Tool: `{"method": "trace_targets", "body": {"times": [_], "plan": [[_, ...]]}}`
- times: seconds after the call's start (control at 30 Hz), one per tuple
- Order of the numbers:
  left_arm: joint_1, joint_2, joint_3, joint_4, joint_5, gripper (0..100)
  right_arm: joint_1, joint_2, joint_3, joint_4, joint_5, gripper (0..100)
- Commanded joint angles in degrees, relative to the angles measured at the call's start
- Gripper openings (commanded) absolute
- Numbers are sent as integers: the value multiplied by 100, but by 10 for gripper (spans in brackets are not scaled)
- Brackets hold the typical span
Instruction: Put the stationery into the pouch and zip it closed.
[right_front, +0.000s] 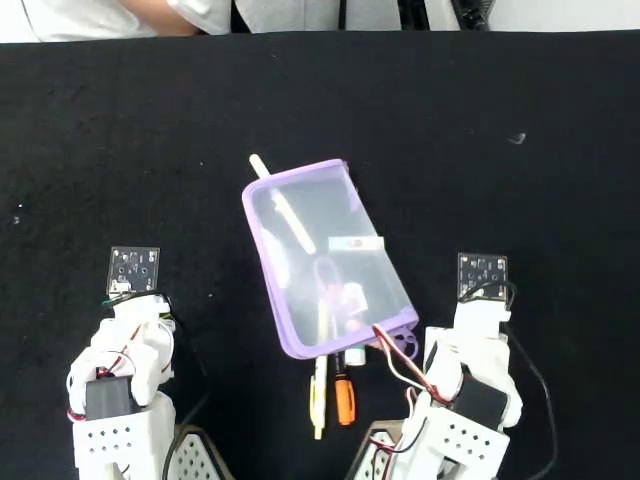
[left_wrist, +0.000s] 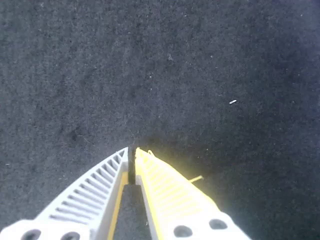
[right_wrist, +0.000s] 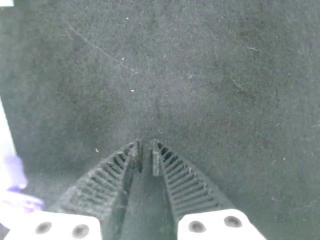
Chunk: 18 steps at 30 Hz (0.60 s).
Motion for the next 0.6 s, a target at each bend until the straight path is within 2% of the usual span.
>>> {"method": "trace_targets", "body": {"times": [0.0,0.57], "plan": [[-48,-9,136,9,35,30,88,-488,-57,-18,26,41],[-48,-9,136,9,35,30,88,-488,-1930,-26,44,42]]}}
